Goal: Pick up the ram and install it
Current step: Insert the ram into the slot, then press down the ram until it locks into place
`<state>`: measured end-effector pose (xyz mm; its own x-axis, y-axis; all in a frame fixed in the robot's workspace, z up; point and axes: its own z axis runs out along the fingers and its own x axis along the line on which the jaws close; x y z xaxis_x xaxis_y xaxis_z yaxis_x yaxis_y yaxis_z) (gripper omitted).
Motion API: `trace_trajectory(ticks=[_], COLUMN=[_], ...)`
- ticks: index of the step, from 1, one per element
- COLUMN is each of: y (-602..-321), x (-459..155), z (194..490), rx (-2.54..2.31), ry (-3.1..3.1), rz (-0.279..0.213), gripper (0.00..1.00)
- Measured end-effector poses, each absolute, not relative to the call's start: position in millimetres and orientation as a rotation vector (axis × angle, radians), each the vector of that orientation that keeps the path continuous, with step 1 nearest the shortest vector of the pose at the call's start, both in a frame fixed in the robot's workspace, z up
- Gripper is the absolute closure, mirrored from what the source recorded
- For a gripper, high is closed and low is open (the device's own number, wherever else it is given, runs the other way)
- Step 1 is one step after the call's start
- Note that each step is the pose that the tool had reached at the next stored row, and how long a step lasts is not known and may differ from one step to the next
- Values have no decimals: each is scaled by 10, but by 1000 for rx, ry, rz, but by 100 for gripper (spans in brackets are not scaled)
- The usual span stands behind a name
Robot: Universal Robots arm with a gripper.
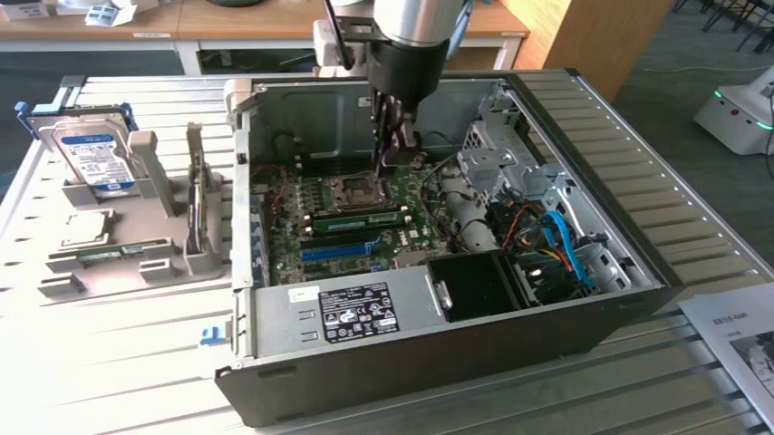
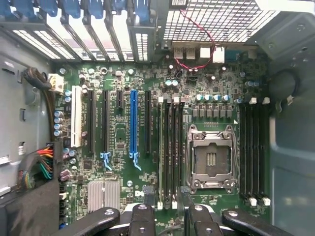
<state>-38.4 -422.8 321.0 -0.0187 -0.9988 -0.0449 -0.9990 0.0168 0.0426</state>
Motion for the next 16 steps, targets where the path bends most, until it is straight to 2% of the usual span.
trace_trajectory(ticks=[16], y=[-4228], x=[-384], z=[3351], rx=[-2199], ry=[2238], rz=[97], gripper=[68])
